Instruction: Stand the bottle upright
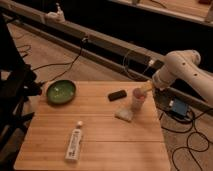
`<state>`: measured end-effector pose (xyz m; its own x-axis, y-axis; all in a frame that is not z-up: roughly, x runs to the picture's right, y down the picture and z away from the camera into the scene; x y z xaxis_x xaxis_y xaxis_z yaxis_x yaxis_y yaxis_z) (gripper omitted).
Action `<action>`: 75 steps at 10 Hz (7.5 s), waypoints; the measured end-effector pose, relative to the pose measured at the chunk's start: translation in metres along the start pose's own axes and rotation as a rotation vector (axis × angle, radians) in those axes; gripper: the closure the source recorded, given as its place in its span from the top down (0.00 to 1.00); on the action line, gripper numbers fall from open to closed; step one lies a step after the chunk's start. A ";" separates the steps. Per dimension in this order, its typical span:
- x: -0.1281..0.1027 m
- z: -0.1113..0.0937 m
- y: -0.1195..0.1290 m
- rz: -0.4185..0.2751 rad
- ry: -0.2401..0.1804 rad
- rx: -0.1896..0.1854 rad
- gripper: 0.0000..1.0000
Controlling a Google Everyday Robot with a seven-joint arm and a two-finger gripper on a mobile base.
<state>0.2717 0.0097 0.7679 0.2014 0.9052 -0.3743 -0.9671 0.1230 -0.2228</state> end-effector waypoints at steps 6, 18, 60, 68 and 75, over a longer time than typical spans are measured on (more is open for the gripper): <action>0.000 0.000 0.000 0.000 0.000 0.000 0.74; -0.005 -0.010 0.049 -0.074 -0.014 -0.032 0.74; 0.062 0.203 0.420 -0.195 0.409 -0.231 0.71; 0.047 0.193 0.423 -0.237 0.373 -0.198 0.00; -0.057 0.066 0.418 -0.227 0.014 -0.265 0.00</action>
<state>-0.1543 0.0365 0.7560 0.4104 0.8610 -0.3004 -0.8237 0.2088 -0.5272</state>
